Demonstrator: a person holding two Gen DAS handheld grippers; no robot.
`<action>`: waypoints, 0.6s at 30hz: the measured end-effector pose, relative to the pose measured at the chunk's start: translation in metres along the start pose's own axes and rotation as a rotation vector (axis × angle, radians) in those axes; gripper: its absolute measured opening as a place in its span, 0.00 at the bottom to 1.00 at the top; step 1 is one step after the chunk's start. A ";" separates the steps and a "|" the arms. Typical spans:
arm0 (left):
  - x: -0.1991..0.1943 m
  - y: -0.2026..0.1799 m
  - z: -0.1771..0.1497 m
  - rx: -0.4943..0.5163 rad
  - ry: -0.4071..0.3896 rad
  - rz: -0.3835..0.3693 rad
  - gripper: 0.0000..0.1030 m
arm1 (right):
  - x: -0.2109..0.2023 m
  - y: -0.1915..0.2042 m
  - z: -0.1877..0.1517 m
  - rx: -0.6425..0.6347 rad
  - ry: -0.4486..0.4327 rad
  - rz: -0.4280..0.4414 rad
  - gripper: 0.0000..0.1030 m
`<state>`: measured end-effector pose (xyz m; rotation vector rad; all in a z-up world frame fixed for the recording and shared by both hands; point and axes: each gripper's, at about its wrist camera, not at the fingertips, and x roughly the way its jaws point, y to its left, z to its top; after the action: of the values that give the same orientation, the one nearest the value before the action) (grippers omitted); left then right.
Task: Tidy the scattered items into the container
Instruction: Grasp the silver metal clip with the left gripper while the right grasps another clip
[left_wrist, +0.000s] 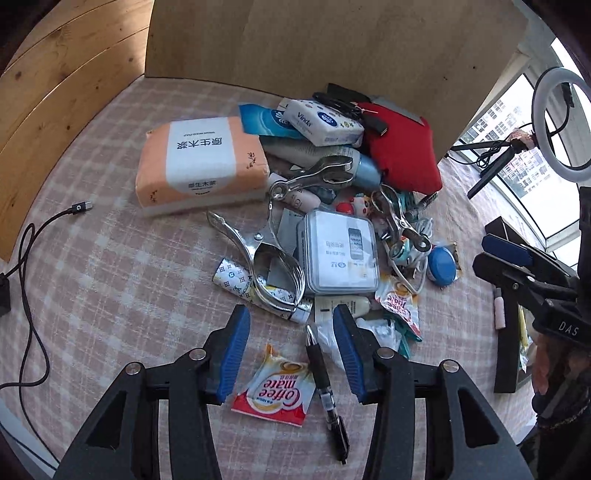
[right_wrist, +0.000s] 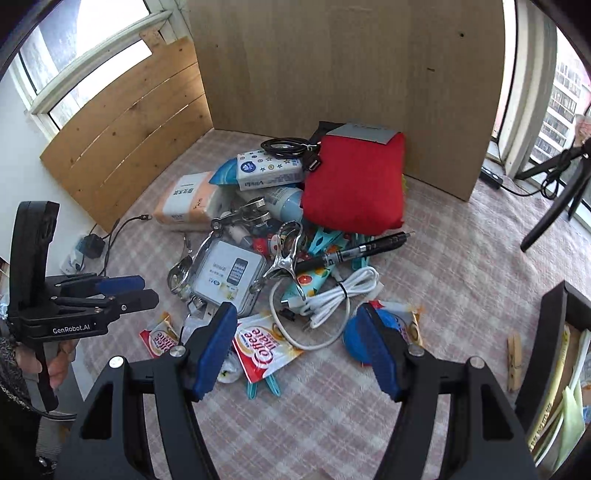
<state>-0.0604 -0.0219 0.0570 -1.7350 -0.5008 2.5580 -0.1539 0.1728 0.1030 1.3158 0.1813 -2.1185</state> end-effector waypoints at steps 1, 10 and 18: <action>0.005 -0.001 0.002 0.002 0.009 -0.002 0.43 | 0.006 0.003 0.003 -0.005 0.010 0.006 0.64; 0.026 -0.003 0.012 0.027 0.016 0.036 0.42 | 0.050 0.016 0.022 -0.064 0.062 -0.033 0.64; 0.026 0.022 0.013 0.005 0.025 0.079 0.42 | 0.074 0.023 0.032 -0.102 0.101 -0.043 0.62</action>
<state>-0.0784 -0.0412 0.0323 -1.8191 -0.4331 2.5829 -0.1878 0.1081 0.0607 1.3698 0.3576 -2.0509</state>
